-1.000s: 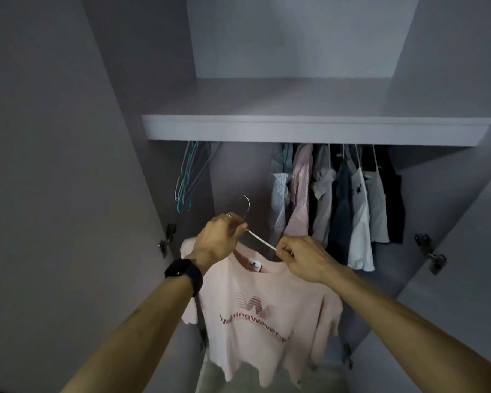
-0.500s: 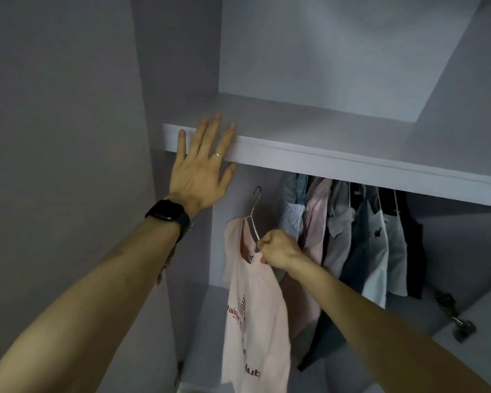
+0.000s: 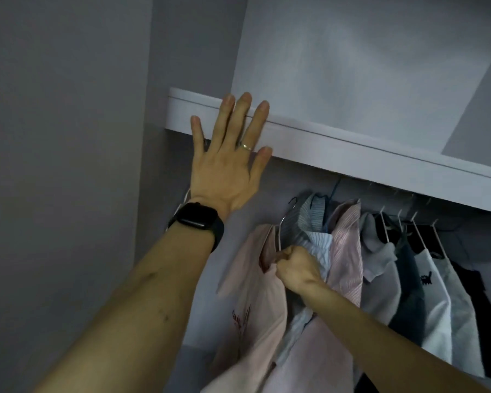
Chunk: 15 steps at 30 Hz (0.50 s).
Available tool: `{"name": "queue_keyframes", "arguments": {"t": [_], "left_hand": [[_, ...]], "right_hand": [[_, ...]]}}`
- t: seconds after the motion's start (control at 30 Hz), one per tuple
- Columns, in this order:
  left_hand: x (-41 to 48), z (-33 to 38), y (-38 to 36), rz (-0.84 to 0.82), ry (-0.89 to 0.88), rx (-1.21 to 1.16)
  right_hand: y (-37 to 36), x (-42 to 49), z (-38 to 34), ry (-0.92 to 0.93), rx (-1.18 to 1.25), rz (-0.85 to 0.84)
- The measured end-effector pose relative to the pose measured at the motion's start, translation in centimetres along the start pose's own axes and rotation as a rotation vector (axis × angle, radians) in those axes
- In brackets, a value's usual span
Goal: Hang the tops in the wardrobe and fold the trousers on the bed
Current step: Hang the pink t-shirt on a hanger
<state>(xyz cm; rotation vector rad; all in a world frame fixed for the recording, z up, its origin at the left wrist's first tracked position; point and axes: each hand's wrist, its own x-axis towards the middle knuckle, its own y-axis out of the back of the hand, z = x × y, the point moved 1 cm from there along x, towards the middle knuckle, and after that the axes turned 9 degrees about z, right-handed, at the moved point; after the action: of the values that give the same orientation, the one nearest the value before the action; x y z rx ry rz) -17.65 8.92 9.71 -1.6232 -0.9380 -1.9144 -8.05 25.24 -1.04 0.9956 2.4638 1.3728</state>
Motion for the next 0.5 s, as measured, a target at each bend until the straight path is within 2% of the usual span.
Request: {"name": "queue_keyframes", "arguments": {"t": [0.3,0.5], "left_hand": [[-0.8,0.2,-1.3,0.138,0.018,-0.007],[-0.7,0.3,-1.2,0.143,0.016,0.0]], "right_hand": [[2.0,4.9,-0.8,-0.002,0.042,0.343],[3.9,8.2,-2.2,-0.016,0.019,0.454]]}}
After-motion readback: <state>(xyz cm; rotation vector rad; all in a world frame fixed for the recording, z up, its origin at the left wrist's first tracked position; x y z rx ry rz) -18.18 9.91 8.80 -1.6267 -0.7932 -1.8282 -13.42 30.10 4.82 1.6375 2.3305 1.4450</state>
